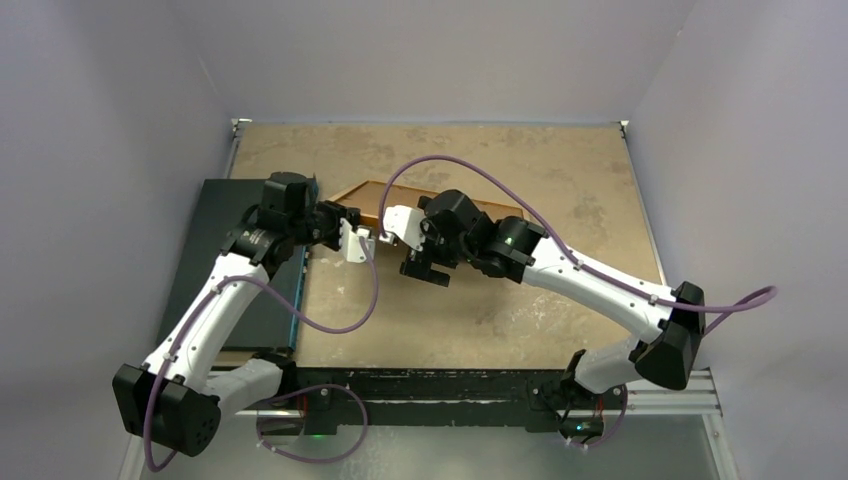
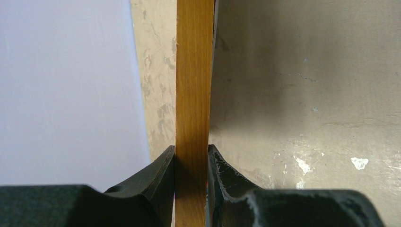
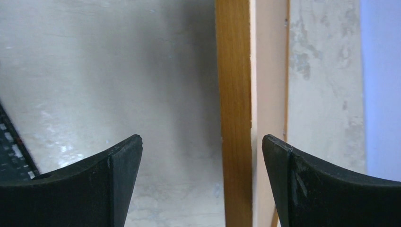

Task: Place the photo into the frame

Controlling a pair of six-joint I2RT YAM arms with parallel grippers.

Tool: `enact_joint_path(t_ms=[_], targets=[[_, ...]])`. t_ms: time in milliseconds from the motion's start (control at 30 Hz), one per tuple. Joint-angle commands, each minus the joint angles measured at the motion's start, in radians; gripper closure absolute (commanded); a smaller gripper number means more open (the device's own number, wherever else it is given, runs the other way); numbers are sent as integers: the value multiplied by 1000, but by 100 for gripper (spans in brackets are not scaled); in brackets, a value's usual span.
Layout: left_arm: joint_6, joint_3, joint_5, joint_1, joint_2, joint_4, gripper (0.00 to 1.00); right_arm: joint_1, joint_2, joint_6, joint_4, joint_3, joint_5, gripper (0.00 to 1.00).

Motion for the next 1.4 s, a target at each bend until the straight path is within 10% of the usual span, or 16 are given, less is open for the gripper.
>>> enact_joint_path(t_ms=[0, 433, 733, 900, 1100, 1367], targets=[[-33, 57, 49, 4, -14, -12, 100, 6, 21, -95, 86, -24, 184, 1], [-35, 57, 66, 3, -41, -8, 100, 6, 49, -185, 302, -69, 289, 9], [-91, 67, 69, 5, -55, 30, 98, 4, 81, -185, 274, -41, 190, 76], [-158, 70, 64, 6, -73, 91, 58, -14, 79, -145, 263, -1, 138, 82], [-262, 117, 62, 8, -92, 113, 33, -61, 89, -74, 203, 131, 9, 80], [-540, 256, 115, 71, -98, 98, 25, -88, 189, 51, 6, 411, -170, 79]])
